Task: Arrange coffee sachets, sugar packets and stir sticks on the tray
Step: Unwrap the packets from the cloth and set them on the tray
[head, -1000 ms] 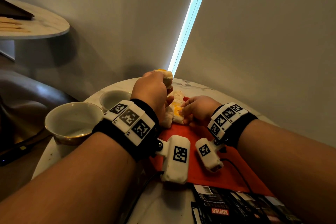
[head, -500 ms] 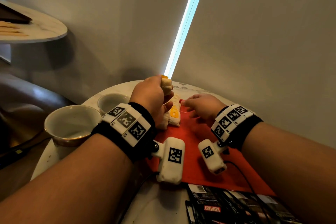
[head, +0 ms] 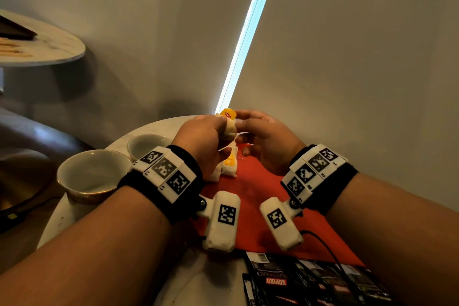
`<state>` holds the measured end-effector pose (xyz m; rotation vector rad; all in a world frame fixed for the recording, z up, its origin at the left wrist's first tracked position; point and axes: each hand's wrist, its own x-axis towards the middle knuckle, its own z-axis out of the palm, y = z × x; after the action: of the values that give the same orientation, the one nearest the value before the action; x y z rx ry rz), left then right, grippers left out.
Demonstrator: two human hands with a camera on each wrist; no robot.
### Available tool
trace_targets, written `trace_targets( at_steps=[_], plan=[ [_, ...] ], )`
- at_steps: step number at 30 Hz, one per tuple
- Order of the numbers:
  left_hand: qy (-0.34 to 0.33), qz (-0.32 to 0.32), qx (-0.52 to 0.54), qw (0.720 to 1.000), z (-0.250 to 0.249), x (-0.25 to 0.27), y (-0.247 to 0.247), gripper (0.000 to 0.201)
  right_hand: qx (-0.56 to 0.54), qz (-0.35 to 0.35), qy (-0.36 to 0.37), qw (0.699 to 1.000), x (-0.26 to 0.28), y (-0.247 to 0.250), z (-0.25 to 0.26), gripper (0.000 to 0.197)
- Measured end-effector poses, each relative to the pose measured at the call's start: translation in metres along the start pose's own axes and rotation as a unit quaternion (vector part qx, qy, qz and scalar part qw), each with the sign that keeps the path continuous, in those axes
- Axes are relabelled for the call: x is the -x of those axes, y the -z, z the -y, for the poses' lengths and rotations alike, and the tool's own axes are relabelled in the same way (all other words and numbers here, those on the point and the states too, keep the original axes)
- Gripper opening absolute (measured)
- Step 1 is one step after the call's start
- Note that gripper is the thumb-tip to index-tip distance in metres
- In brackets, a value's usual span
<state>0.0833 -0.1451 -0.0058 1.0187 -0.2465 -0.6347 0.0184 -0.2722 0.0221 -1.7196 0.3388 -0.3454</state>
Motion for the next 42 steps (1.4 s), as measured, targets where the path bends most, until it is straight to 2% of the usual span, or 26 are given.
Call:
trace_targets(
  at_steps=[3, 8, 12, 15, 17, 20, 21, 24, 30, 34, 42],
  plan=[
    [0.022, 0.011, -0.014, 1.0, -0.002, 0.001, 0.001, 0.025, 0.037, 0.012, 0.022, 0.999, 0.0, 0.002, -0.003, 0.046],
    [0.021, 0.03, 0.03, 0.999, -0.002, 0.007, -0.001, 0.032, 0.043, -0.016, 0.061, 0.997, 0.0, 0.002, -0.008, 0.017],
    [0.044, 0.034, 0.07, 0.996, -0.005, 0.006, 0.0, 0.027, 0.028, -0.038, 0.078, 0.996, 0.003, 0.002, -0.008, 0.013],
    [0.044, 0.04, 0.058, 0.997, -0.003, 0.006, 0.0, 0.032, 0.025, -0.02, 0.088, 0.996, 0.005, 0.001, -0.01, 0.013],
    [0.033, 0.048, 0.042, 0.997, -0.001, 0.005, 0.0, 0.033, -0.007, -0.021, 0.076, 0.997, 0.003, 0.001, -0.011, 0.017],
    [0.03, 0.051, 0.035, 0.998, 0.0, 0.001, 0.0, 0.025, -0.073, -0.021, 0.056, 0.996, 0.002, -0.001, -0.01, 0.038],
    [0.028, 0.051, 0.037, 0.998, 0.001, 0.001, 0.0, 0.024, -0.073, -0.027, 0.056, 0.995, 0.002, -0.001, -0.01, 0.038],
    [0.024, 0.036, 0.039, 0.998, 0.0, 0.002, 0.002, 0.025, -0.053, -0.047, 0.05, 0.996, 0.004, 0.002, -0.009, 0.014],
    [0.019, 0.013, 0.049, 0.999, -0.001, -0.001, 0.003, 0.024, -0.051, -0.064, 0.043, 0.996, 0.006, 0.004, -0.008, 0.025],
    [0.017, 0.023, 0.043, 0.999, 0.0, -0.001, 0.002, 0.026, -0.081, -0.054, 0.03, 0.995, 0.007, 0.003, -0.007, 0.008],
    [0.026, 0.034, 0.049, 0.998, 0.001, -0.003, 0.003, 0.027, -0.056, -0.071, 0.023, 0.996, 0.007, 0.003, -0.009, 0.016]
  ],
)
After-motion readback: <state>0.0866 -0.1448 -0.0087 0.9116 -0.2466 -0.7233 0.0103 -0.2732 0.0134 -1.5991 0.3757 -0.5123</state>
